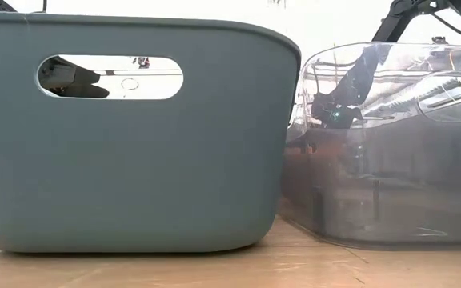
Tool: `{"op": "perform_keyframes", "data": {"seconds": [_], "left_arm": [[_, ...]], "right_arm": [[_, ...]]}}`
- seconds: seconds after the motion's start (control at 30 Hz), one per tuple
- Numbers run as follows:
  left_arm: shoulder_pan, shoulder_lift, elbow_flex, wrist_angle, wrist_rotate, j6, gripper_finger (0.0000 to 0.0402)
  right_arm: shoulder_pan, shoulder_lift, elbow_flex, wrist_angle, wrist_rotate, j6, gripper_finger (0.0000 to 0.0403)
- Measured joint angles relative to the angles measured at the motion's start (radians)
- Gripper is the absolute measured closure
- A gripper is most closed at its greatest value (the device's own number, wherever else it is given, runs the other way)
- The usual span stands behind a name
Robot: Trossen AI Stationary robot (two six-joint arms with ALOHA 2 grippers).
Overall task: Pick & Place Travel size toiletries
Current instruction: Put the top nail cutter into the orange bin
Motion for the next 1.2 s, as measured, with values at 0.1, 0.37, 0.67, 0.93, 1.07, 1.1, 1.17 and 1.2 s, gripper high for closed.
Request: {"op": "perform_keyframes", "data": {"seconds": [0.1,0.37,0.67,0.93,1.07,1.1,1.17,1.2], "left_arm": [[0.000,0.000,0.000,0.000,0.000,0.000,0.0128],[0.000,0.000,0.000,0.000,0.000,0.000,0.0128],[0.000,0.000,0.000,0.000,0.000,0.000,0.0128],[0.000,0.000,0.000,0.000,0.000,0.000,0.0128],[0.000,0.000,0.000,0.000,0.000,0.000,0.0128],[0.000,0.000,0.000,0.000,0.000,0.000,0.0128],[0.000,0.000,0.000,0.000,0.000,0.000,0.0128],[0.000,0.000,0.000,0.000,0.000,0.000,0.0128]], "right_arm": [[0.000,-0.019,-0.003,-0.017,-0.001,-0.001,0.0365],[0.038,-0.152,-0.004,-0.058,-0.027,-0.001,0.0361],[0.179,-0.302,-0.014,-0.103,-0.027,-0.009,0.0362],[0.366,-0.442,-0.145,-0.100,-0.026,0.008,0.0363],[0.459,-0.538,-0.200,-0.094,-0.025,0.037,0.0363],[0.480,-0.564,-0.214,-0.093,-0.025,0.046,0.0363],[0.519,-0.615,-0.241,-0.097,-0.024,0.057,0.0363],[0.539,-0.643,-0.254,-0.094,-0.024,0.058,0.0363]]}}
